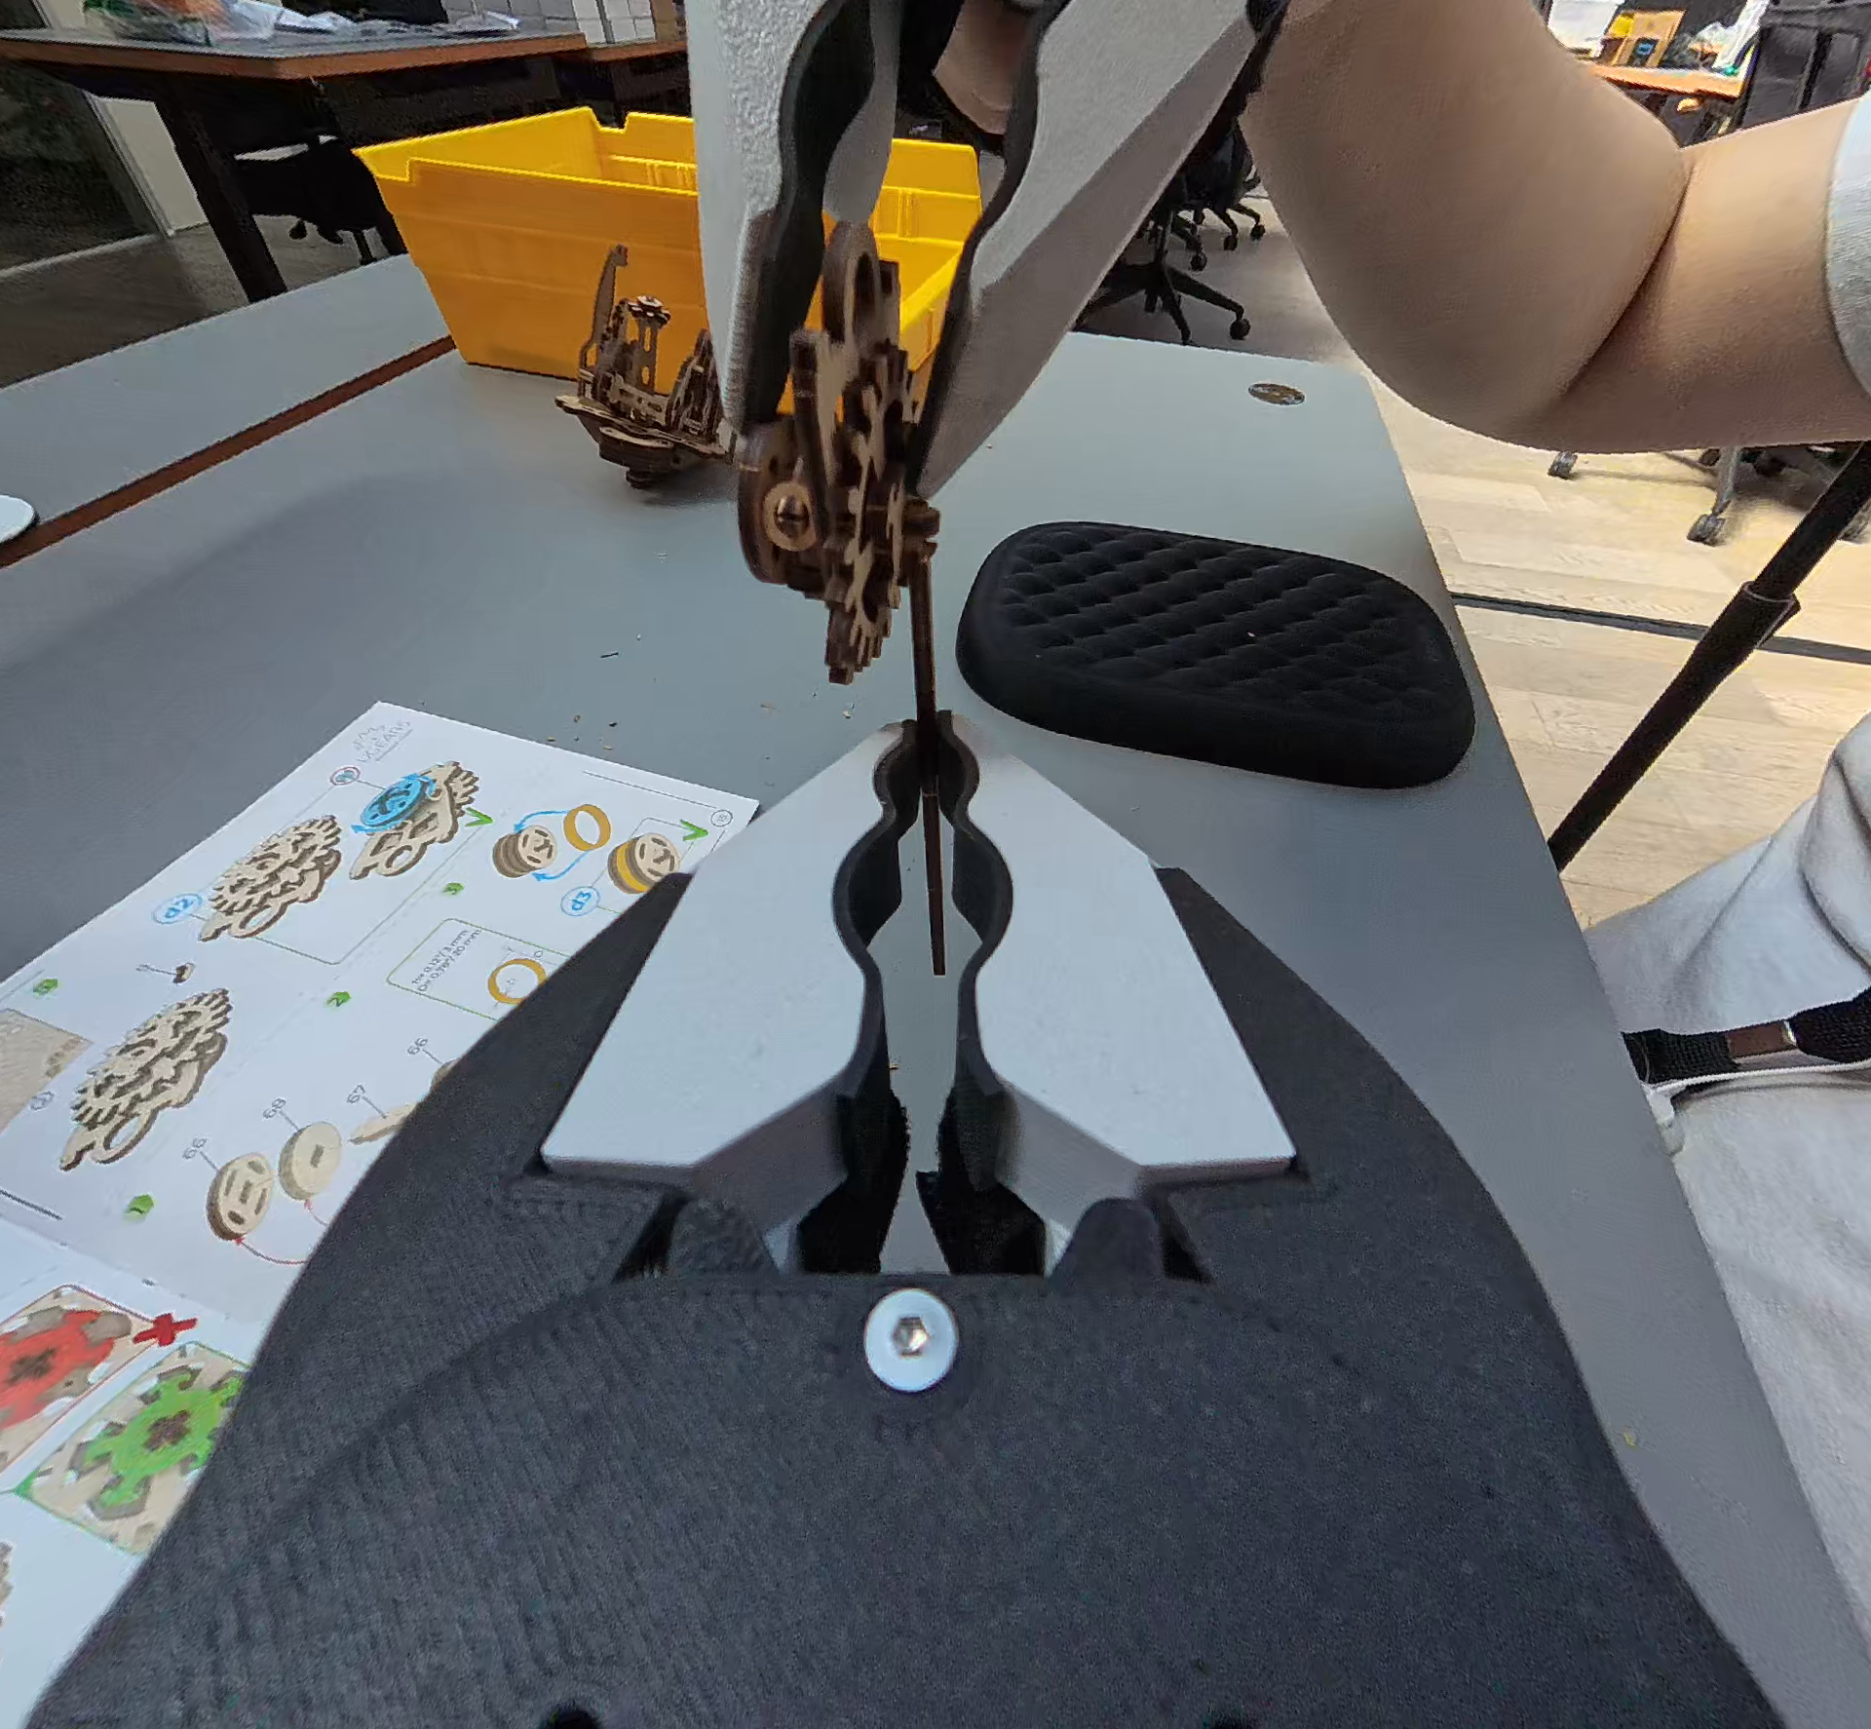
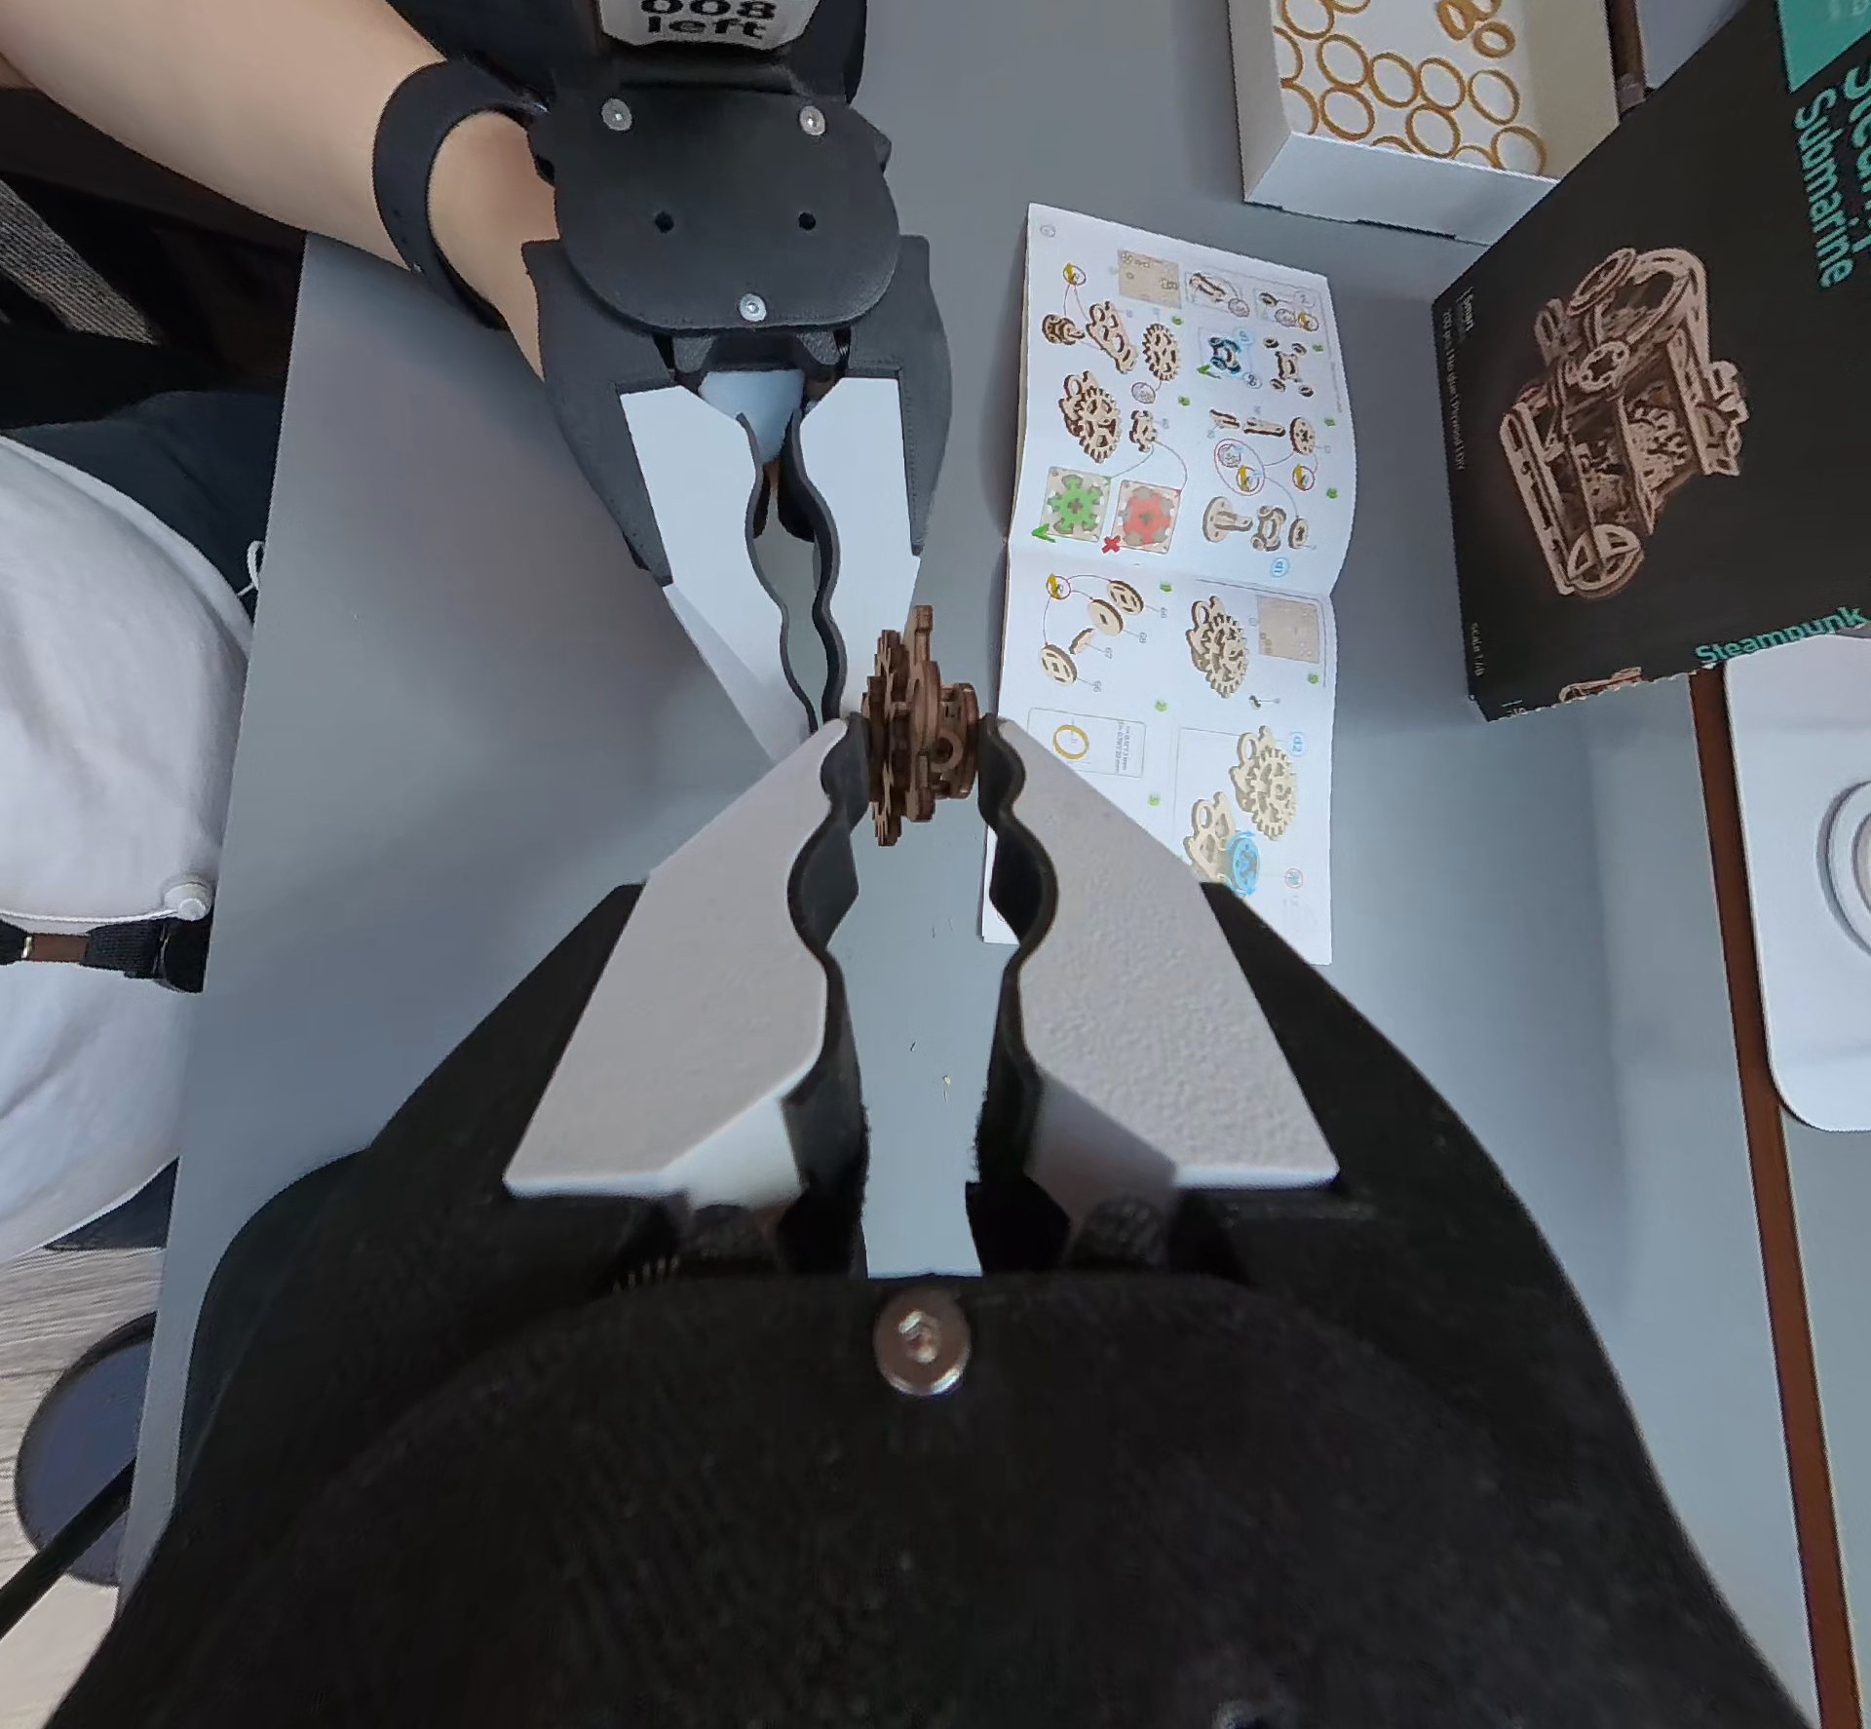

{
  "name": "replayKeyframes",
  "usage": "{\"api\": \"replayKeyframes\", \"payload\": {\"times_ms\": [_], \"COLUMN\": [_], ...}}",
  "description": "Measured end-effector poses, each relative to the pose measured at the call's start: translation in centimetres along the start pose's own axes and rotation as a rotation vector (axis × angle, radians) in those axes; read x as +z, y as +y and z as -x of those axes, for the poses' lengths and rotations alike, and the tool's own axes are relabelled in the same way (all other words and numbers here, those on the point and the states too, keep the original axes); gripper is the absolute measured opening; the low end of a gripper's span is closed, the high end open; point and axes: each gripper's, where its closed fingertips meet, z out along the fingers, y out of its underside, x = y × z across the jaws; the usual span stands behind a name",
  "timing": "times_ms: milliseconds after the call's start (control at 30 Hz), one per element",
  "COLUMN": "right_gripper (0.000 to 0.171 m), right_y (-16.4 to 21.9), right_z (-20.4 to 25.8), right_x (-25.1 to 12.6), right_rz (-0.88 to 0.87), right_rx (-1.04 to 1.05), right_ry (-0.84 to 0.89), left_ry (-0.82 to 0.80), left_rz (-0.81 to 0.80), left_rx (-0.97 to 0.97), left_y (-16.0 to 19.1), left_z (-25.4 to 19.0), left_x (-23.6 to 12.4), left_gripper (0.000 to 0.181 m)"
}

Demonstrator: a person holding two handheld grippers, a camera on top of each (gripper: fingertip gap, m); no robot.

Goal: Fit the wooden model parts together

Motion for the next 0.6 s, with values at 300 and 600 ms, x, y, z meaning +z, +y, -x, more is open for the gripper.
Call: {"api": "replayKeyframes", "payload": {"times_ms": [300,600], "right_gripper": [0.020,0.020], "right_y": [-1.6,0.5], "right_z": [-0.2,-0.4], "right_x": [-1.1,0.2], "right_rz": [-0.069,0.041], "right_rx": [0.202,0.510], "right_ry": [-0.141,-0.383], "left_ry": [0.133,0.248], "left_rz": [-0.109,-0.041], "left_rx": [-0.182,-0.463], "left_y": [-2.5,-1.4], "left_z": [-1.5,-2.0], "left_x": [-0.8,-0.4], "left_gripper": [0.000,0.000]}}
